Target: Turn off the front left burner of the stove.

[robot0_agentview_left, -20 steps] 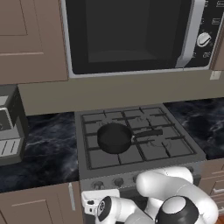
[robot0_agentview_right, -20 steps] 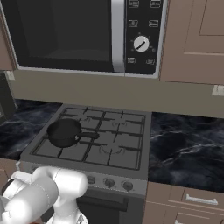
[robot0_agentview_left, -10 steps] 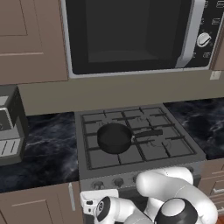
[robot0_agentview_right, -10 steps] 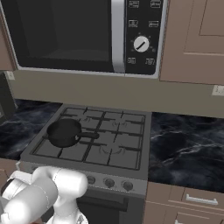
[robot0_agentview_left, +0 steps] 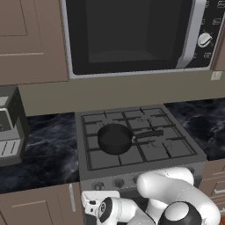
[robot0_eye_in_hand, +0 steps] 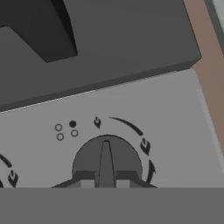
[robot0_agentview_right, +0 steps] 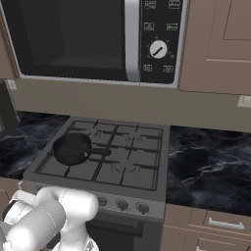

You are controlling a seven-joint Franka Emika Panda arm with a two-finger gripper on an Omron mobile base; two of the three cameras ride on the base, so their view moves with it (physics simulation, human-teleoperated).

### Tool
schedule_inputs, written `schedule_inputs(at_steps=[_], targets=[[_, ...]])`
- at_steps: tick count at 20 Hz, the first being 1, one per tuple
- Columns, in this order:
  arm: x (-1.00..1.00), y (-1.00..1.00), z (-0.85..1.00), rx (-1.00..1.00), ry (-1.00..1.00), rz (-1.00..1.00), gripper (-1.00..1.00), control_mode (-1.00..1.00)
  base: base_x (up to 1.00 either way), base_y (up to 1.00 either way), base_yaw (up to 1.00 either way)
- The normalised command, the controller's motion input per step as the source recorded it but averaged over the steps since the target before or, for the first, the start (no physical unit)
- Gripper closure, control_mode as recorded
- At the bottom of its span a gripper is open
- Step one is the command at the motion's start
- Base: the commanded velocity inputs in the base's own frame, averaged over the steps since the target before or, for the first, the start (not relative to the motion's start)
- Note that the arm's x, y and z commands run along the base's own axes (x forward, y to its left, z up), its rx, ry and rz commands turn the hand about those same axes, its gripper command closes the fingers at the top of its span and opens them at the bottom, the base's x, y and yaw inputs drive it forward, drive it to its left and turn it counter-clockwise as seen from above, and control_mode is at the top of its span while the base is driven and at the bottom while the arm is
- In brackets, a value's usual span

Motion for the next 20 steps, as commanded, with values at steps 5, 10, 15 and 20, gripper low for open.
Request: schedule_inputs(at_steps=[5,10,15,20], targets=[[0.00,0.00,0.00,0.29,0.00,-0.06,1.00,-1.00,0.00,0.00,0.00],[0.00,0.00,0.00,0.30,0.00,-0.08,1.00,-1.00,0.00,0.00,0.00],[0.00,0.00,0.00,0.32,0.00,-0.10,1.00,-1.00,0.00,0.00,0.00],[0.03,0.00,0.00,0.34,0.00,-0.09,1.00,-1.00,0.00,0.00,0.00]])
